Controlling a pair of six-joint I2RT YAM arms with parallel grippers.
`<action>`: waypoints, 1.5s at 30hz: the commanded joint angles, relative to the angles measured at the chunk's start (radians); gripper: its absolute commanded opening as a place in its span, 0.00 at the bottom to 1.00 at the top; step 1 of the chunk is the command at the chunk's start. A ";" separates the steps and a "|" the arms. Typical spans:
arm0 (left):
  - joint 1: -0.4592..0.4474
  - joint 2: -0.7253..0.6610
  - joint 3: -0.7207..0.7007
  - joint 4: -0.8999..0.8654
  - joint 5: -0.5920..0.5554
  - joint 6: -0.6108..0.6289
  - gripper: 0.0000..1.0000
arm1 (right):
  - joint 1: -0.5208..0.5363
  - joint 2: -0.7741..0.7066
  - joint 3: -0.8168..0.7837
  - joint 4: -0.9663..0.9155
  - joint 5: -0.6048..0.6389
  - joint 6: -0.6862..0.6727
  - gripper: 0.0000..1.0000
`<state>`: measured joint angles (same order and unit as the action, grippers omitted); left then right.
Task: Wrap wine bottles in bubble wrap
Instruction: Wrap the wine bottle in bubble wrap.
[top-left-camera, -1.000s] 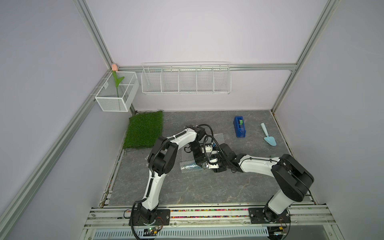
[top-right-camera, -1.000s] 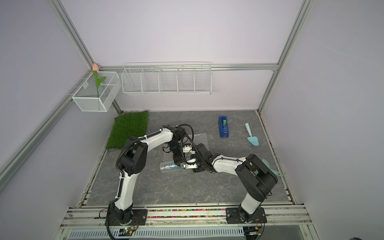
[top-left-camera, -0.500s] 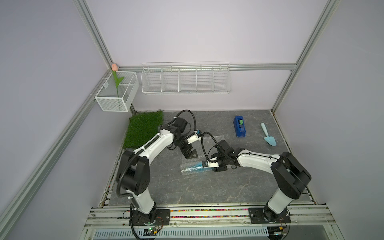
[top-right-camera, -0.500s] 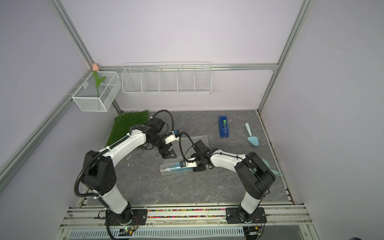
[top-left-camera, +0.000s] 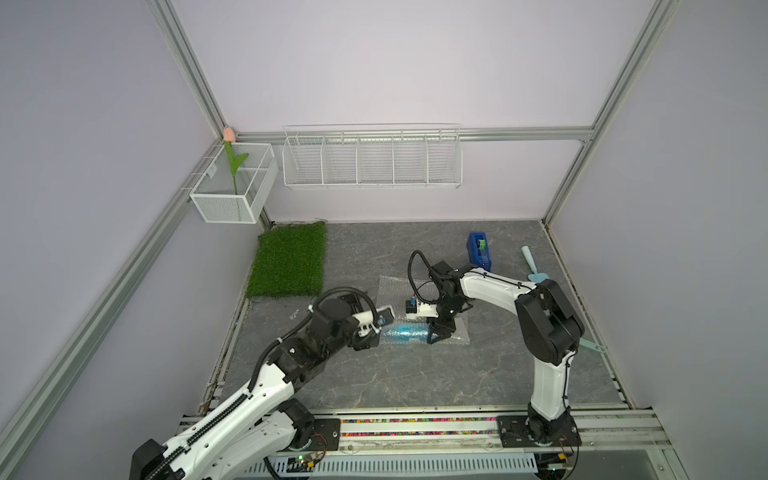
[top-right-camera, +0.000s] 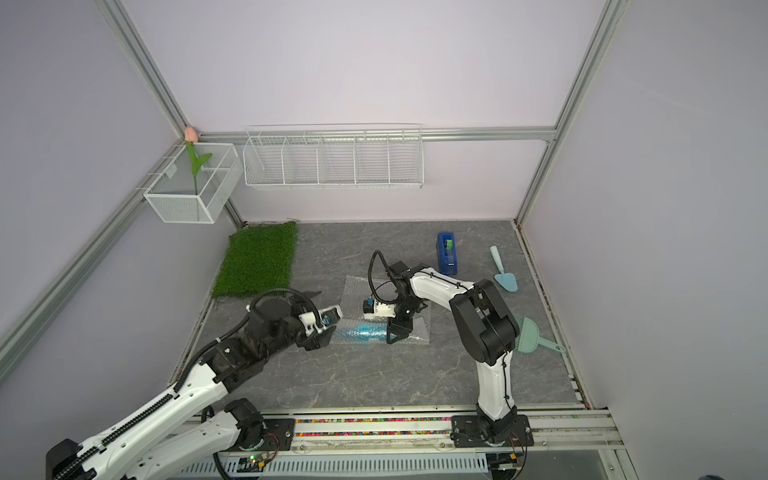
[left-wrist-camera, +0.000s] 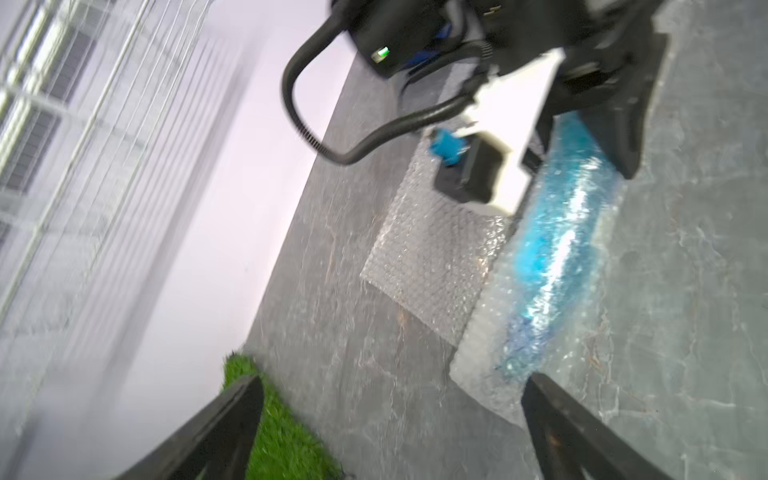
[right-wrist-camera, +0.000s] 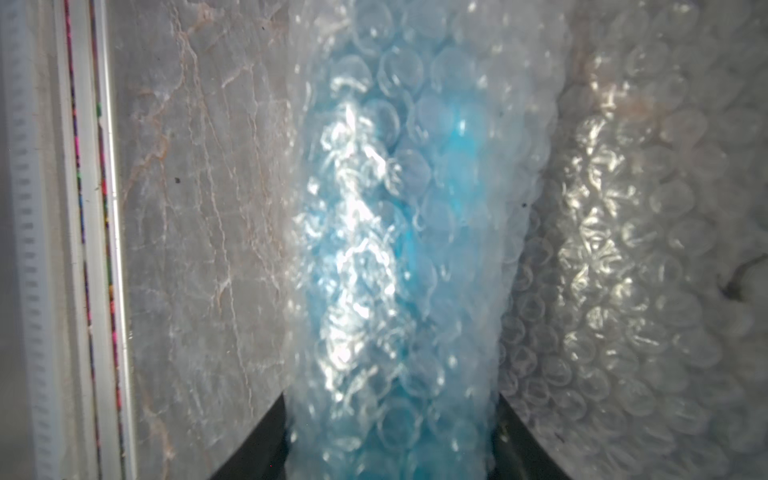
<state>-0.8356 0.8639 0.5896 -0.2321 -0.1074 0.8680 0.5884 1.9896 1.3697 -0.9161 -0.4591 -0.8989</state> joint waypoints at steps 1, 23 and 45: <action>-0.103 0.112 -0.062 0.223 -0.132 0.139 1.00 | -0.013 0.020 0.053 -0.157 -0.098 0.006 0.32; -0.145 0.828 0.174 0.384 -0.011 0.048 0.48 | -0.111 -0.187 -0.071 0.217 -0.049 0.202 0.88; 0.148 1.257 1.102 -1.050 0.647 -0.044 0.44 | 0.217 -0.799 -0.794 0.951 0.490 -0.126 0.88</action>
<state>-0.6807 2.0769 1.6436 -1.0428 0.4175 0.7723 0.7925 1.1309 0.5838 -0.2089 -0.0517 -0.9333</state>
